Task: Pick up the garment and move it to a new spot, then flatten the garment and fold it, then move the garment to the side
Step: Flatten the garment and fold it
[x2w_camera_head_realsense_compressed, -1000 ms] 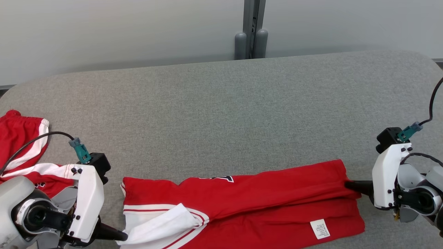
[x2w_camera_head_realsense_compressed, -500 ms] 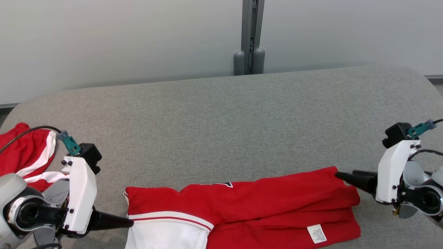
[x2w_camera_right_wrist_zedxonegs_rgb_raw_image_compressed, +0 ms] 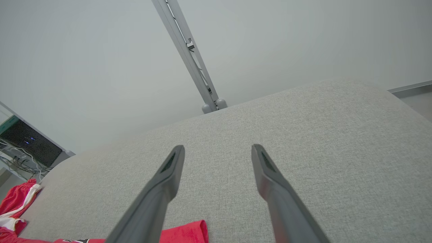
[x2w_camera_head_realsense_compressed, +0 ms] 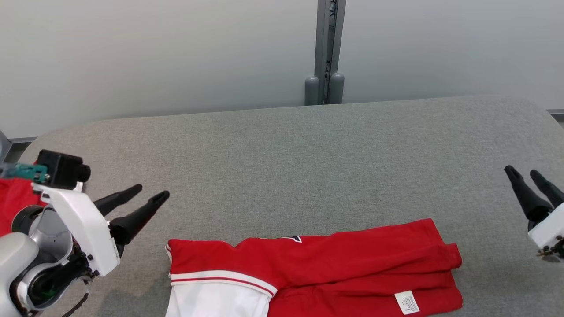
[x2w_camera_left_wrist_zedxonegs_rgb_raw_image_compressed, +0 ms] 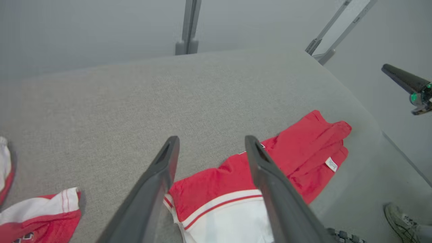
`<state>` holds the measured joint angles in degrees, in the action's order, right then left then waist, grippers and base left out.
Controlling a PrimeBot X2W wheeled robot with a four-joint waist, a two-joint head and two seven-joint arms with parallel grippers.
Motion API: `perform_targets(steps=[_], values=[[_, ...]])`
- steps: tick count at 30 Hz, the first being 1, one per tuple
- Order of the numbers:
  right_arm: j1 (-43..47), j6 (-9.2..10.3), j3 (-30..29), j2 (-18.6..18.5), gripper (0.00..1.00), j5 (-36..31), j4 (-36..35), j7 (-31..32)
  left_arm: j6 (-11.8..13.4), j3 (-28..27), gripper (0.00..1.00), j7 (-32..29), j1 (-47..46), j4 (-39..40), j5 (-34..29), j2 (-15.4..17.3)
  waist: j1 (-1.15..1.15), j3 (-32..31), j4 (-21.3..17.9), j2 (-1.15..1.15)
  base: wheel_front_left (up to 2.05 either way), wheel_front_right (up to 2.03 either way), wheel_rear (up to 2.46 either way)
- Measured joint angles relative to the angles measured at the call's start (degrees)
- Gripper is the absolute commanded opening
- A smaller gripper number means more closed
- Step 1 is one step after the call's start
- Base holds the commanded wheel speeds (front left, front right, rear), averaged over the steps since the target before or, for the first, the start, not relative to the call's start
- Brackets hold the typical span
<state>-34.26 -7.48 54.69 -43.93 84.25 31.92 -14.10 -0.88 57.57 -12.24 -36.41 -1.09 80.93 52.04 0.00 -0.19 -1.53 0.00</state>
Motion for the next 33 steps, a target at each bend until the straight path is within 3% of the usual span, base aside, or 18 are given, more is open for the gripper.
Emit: perform_targets(steps=[5, 8, 13, 15, 19, 22, 33], values=[[5.3, -0.01, -6.89, 6.46, 1.0, -4.74, 2.63, -0.81, 7.71, -3.77, 1.0, 16.55, 6.54, 1.47, -3.05, -1.21, 0.0, -0.14, 0.21, 0.0, 0.0, 0.0, 0.0], [9.75, -0.01, -10.81, 10.36, 1.0, -8.62, 3.53, -0.88, 11.09, -5.5, 1.0, 24.02, 10.9, 2.87, -3.31, -2.69, 0.0, 0.05, 0.44, 0.0, 0.0, 0.0, 0.0], [15.73, -0.01, -13.29, 15.36, 1.0, -11.96, 5.53, -0.89, 15.82, -9.47, 1.0, 27.09, 16.4, 5.3, -6.95, -6.27, 0.0, 0.23, 1.21, 0.0, 0.0, 0.0, 0.0], [17.17, -0.01, -13.16, 16.88, 1.0, -12.46, 6.44, -0.89, 17.34, -13.74, 1.0, 27.16, 18.75, 6.0, -9.95, -8.99, 0.0, 0.28, 1.54, 0.0, 0.0, 0.0, 0.0], [17.64, 0.0, -13.28, 19.19, 1.0, -12.94, 9.8, -0.88, 18.02, -22.42, 1.0, 27.27, 24.64, 7.38, -17.68, -15.63, 0.0, 0.39, 1.82, 0.0, 0.0, 0.0, 0.0], [16.85, -0.01, -13.28, 20.6, 1.0, -13.59, 12.62, -0.73, 17.26, -25.62, 1.0, 27.32, 29.13, 6.56, -22.09, -18.52, 0.0, 0.57, 1.87, 0.0, 0.0, 0.0, 0.0], [13.45, -0.01, -12.88, 24.05, 1.0, -14.22, 21.09, 4.63, 13.0, -29.64, 1.0, 27.32, 32.62, 2.45, -30.03, -24.49, 0.0, 0.79, 3.45, 0.0, 0.0, 0.0, 0.0]])
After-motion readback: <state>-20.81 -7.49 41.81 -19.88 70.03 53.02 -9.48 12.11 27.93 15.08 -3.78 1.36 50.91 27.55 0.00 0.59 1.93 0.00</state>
